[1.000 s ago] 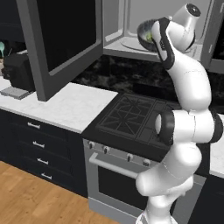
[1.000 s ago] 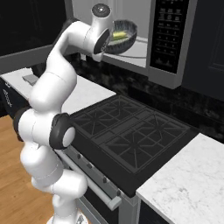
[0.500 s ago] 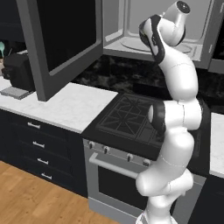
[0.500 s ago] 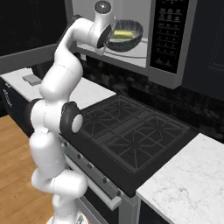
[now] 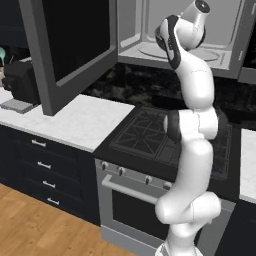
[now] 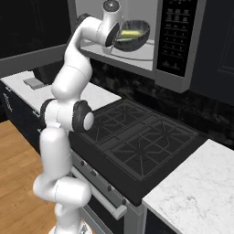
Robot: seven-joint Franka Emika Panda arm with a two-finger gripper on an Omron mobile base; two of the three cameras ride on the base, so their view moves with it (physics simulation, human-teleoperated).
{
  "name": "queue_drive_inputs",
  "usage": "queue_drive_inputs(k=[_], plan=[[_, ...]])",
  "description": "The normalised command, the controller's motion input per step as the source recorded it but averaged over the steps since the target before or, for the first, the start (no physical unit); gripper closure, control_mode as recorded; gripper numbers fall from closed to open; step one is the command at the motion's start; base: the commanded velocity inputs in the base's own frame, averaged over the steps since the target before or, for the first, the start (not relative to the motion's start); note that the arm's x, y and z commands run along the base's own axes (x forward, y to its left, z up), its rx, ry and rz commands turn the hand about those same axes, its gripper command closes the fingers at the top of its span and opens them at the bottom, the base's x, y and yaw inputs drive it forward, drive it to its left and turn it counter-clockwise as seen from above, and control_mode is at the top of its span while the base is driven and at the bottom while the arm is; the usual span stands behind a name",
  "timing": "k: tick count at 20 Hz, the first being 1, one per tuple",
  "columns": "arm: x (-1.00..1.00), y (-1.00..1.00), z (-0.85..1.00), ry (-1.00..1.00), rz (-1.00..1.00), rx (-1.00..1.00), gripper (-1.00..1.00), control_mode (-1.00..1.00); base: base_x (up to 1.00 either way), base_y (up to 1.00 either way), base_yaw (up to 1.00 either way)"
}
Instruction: Pick the corn from the sink and place it in the bowl. Then pick the bowl and place it in the microwave. Then close the microwave door and press the start button.
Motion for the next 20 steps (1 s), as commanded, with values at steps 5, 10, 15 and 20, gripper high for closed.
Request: queue_drive_inputs(k=[5, 10, 15, 20], plan=[[0.00, 0.05, 0.00, -0.28, 0.00, -0.01, -1.00, -1.00, 0.00, 0.00, 0.00], [-0.31, 0.24, 0.00, -0.52, 0.04, -0.05, -1.00, -1.00, 0.00, 0.00, 0.00], [-0.99, 0.37, -0.36, -0.10, 0.03, 0.01, -1.00, -1.00, 0.00, 0.00, 0.00], [-1.00, 0.35, -0.68, -0.14, 0.04, 0.01, -1.00, -1.00, 0.00, 0.00, 0.00]])
